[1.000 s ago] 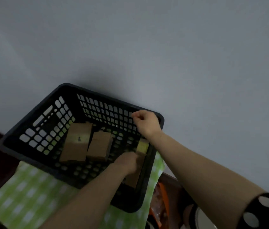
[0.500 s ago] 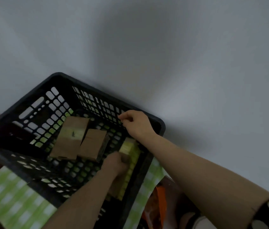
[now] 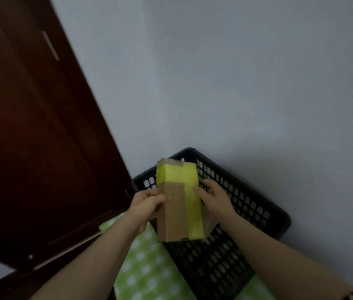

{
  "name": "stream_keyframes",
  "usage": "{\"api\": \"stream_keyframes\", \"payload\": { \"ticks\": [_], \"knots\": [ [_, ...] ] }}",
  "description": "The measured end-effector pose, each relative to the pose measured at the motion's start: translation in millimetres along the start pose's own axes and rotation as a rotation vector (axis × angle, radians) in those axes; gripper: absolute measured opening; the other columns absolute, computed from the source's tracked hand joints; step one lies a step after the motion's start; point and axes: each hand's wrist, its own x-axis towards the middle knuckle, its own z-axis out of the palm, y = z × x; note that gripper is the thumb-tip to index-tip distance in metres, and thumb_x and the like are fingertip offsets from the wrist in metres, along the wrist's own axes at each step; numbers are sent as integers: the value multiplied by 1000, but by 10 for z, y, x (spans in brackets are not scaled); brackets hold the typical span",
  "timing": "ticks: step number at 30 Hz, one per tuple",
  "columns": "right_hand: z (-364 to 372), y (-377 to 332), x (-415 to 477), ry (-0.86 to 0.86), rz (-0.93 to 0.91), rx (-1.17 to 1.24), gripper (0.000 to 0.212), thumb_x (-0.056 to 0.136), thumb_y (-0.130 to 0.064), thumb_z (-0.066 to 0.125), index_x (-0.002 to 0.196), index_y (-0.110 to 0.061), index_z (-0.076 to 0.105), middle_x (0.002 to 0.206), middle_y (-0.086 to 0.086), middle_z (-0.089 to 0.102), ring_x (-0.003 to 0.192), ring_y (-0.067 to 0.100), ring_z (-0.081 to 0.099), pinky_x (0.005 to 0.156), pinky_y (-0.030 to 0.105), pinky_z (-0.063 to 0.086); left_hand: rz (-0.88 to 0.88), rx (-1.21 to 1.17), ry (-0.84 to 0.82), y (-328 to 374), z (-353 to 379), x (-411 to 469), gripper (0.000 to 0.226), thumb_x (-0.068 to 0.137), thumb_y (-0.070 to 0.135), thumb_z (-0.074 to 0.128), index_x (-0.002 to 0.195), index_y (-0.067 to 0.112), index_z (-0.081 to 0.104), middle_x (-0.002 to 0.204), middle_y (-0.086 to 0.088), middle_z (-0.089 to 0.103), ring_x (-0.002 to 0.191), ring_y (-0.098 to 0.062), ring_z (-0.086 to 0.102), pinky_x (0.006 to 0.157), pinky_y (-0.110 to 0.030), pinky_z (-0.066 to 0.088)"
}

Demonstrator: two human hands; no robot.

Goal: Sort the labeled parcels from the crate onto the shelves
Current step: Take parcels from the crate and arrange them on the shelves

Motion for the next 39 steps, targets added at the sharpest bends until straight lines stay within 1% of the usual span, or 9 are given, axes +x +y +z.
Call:
{"api": "stream_keyframes", "payload": {
  "ticks": [2,6,11,15,17,22,27,32,39],
  "knots": [
    [392,-183,-244,-20,-106,-122,63,75,-74,54,127,-38,53,132,-1,49,120,19,48,94,36,45,50,32,133,-17,-339,-304,12,85,14,66,93,6,70,94,-13,72,82,-21,68,67,-30,55],
    [1191,-562,-974,12,-236,-300,42,88,-60,45,119,-35,62,129,-3,51,123,21,44,107,42,34,156,113,389,-135,-1110,-1032,13,80,21,70,89,15,63,92,-7,69,84,-22,66,78,-38,56],
    [2051,-984,-2042,-547,31,367,68,70,-65,68,124,-26,58,120,2,63,110,21,60,91,46,51,361,449,526,-498,-1873,-2122,55,72,29,77,119,26,48,107,9,58,97,-12,58,83,-31,52],
    [2505,-1196,-2612,-560,54,475,61,57,-47,83,106,-17,65,102,8,72,95,26,67,89,45,53,414,684,462,-712,-2291,-2828,56,78,30,66,132,27,50,128,7,59,117,-12,54,116,-38,25],
    [2660,-1242,-2778,-567,62,481,42,71,-29,81,106,-11,63,95,11,72,88,27,68,80,41,55,400,598,529,-772,-2479,-3110,47,82,31,58,129,26,56,131,9,58,129,-12,45,119,-38,15],
    [2951,-1380,-3141,-749,19,463,37,81,-9,66,116,-1,56,94,16,71,87,29,69,77,41,55,227,321,981,-947,-2998,-3724,62,88,26,59,145,20,36,148,-3,38,132,-22,39,110,-42,34],
    [3165,-1568,-3552,-1005,-21,403,14,83,-8,58,97,-8,57,83,12,67,77,26,65,70,38,53,5,-288,826,-1052,-3228,-4254,60,85,24,69,137,10,44,125,-10,58,109,-26,57,86,-38,49],
    [3308,-1642,-3802,-1202,-33,380,16,84,-27,56,88,-12,61,83,7,64,79,23,61,75,36,49,89,-427,848,-1207,-3315,-4667,53,71,15,77,120,4,59,106,-13,71,102,-32,65,95,-52,49],
    [3388,-1560,-4021,-1344,-78,287,15,85,-22,59,87,-10,67,79,5,69,72,18,63,69,32,47,140,-531,971,-1350,-3277,-4958,38,79,5,71,115,4,58,103,-13,71,94,-27,68,75,-39,56]
  ]
}}
